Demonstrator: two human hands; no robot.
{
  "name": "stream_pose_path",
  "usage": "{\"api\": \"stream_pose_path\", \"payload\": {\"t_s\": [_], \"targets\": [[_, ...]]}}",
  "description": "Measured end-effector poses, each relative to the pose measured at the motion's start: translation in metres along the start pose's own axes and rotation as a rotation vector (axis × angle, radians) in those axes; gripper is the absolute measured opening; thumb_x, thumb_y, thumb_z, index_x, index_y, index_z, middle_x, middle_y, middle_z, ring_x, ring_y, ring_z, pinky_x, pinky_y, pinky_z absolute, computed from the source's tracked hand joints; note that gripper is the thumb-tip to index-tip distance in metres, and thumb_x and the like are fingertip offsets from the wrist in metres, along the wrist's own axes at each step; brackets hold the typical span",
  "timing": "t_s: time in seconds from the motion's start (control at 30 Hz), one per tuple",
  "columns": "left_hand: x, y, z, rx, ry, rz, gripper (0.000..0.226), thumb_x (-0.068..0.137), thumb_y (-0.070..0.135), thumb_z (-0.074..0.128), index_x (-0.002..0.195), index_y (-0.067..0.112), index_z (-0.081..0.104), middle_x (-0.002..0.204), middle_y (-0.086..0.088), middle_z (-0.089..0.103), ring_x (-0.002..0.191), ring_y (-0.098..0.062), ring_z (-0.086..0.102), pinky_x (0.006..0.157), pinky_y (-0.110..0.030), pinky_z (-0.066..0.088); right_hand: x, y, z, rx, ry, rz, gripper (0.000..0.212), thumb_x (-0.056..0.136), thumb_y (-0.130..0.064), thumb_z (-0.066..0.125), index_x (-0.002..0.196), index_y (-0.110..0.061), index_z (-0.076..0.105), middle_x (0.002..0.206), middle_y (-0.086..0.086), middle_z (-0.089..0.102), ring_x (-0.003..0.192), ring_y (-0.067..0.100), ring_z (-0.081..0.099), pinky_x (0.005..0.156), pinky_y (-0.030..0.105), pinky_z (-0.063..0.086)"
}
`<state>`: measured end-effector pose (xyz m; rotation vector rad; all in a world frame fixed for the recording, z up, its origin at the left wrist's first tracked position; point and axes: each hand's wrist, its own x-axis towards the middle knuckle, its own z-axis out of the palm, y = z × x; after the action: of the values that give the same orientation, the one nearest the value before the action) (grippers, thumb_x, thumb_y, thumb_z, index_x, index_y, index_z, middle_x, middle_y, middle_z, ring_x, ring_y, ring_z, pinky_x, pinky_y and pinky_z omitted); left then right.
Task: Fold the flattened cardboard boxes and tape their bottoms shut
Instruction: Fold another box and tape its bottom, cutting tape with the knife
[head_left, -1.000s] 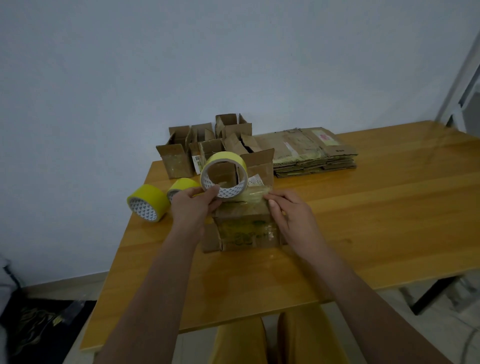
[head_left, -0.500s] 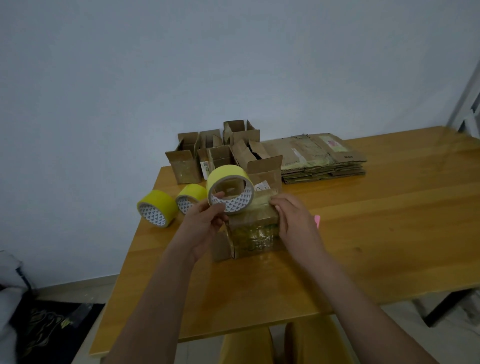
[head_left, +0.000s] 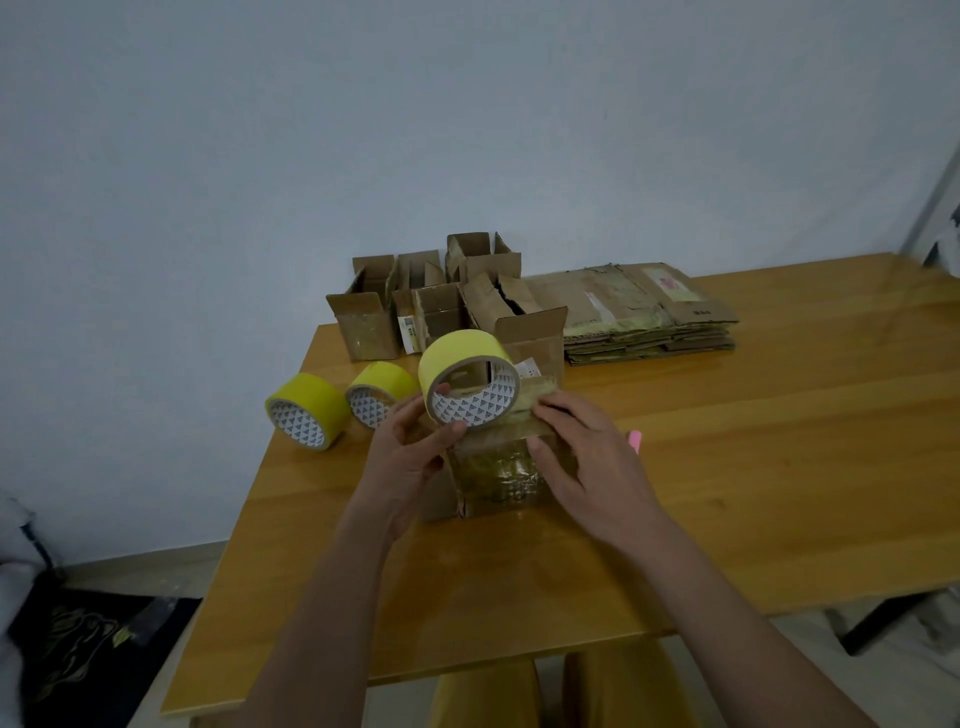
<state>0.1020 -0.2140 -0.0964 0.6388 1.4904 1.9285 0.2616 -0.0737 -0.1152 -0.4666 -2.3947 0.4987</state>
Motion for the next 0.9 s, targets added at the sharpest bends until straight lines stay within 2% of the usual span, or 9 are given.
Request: {"api": "stream_pose_path", "payload": {"t_s": [0.13,0.27,0.37,0.43,0.53,0.63,0.7,0.77,0.9], "targets": [[-0.004,-0.004,0.002,0.102,0.064,0.093,0.057,0.067,0.048,0.085,0.118,0.028,0.069,0.139,-0.009,0.051,0.118,-0.027,0.058,0.091,-0.042,0.054,-0.003,0.0,0.002,-0.082,-0.031,0.003,0.061,0.097,-0.059,0.032,0.142,-0.021,0.047,0.147,-0.005,0.042,0.137,0.009,0.034,0.104,0.022,0.028],[-0.008,-0.003,0.001,0.207,0.035,0.168,0.04,0.078,0.032,0.069,0.116,0.018,0.067,0.115,-0.002,0.07,0.107,-0.017,0.065,0.084,-0.028,0.056,0.001,-0.004,-0.005,-0.158,0.001,-0.005,0.056,0.097,-0.056,0.032,0.131,-0.02,0.058,0.138,-0.005,0.053,0.127,0.01,0.047,0.094,0.021,0.035],[-0.008,0.003,-0.008,0.137,0.019,0.155,0.037,0.082,0.024,0.063,0.116,0.011,0.064,0.111,-0.003,0.072,0.108,-0.019,0.066,0.086,-0.029,0.055,0.002,-0.01,-0.009,-0.148,0.012,0.02,0.057,0.096,-0.054,0.03,0.127,-0.019,0.063,0.133,-0.005,0.057,0.123,0.01,0.051,0.091,0.021,0.036],[-0.008,0.005,-0.015,0.027,0.046,0.116,0.037,0.083,0.023,0.062,0.116,0.007,0.061,0.112,-0.008,0.072,0.109,-0.025,0.066,0.088,-0.034,0.056,0.002,-0.013,-0.008,-0.16,0.027,0.036,0.057,0.096,-0.052,0.03,0.123,-0.017,0.066,0.129,-0.004,0.06,0.12,0.012,0.054,0.094,0.023,0.037],[-0.011,0.006,-0.016,0.03,0.037,0.104,0.042,0.085,0.024,0.06,0.122,0.005,0.056,0.117,-0.008,0.07,0.111,-0.026,0.065,0.09,-0.04,0.056,0.007,-0.02,-0.006,-0.237,0.045,0.017,0.05,0.099,-0.043,0.034,0.113,-0.012,0.07,0.119,0.0,0.064,0.113,0.014,0.057,0.112,0.038,0.036],[-0.015,0.003,-0.018,0.071,0.007,0.108,0.044,0.088,0.025,0.058,0.128,0.008,0.052,0.123,-0.007,0.067,0.115,-0.024,0.063,0.097,-0.044,0.052,0.015,-0.036,0.001,-0.305,0.025,0.01,0.043,0.099,-0.032,0.035,0.102,-0.008,0.071,0.129,0.007,0.058,0.123,0.021,0.053,0.114,0.039,0.032],[-0.016,0.001,-0.021,0.081,-0.017,0.103,0.044,0.09,0.024,0.057,0.131,0.01,0.049,0.126,-0.007,0.065,0.117,-0.024,0.062,0.099,-0.045,0.05,0.016,-0.042,0.009,-0.252,-0.021,0.019,0.048,0.101,-0.035,0.027,0.119,-0.01,0.064,0.137,0.006,0.055,0.126,0.022,0.052,0.109,0.038,0.038],[-0.015,0.002,-0.022,0.07,-0.047,0.097,0.044,0.091,0.022,0.056,0.131,0.008,0.047,0.127,-0.009,0.064,0.119,-0.026,0.061,0.1,-0.046,0.05,0.013,-0.039,0.015,-0.24,-0.043,0.001,0.054,0.102,-0.041,0.021,0.136,-0.015,0.055,0.141,0.005,0.054,0.129,0.02,0.05,0.112,0.037,0.031],[-0.012,0.005,-0.033,-0.135,-0.071,0.054,0.055,0.088,0.02,0.058,0.136,-0.001,0.043,0.128,-0.019,0.062,0.117,-0.034,0.061,0.093,-0.046,0.054,0.013,-0.027,0.011,-0.256,-0.089,-0.018,0.057,0.101,-0.048,0.02,0.138,-0.019,0.053,0.144,0.001,0.052,0.133,0.015,0.046,0.112,0.029,0.018]]}}
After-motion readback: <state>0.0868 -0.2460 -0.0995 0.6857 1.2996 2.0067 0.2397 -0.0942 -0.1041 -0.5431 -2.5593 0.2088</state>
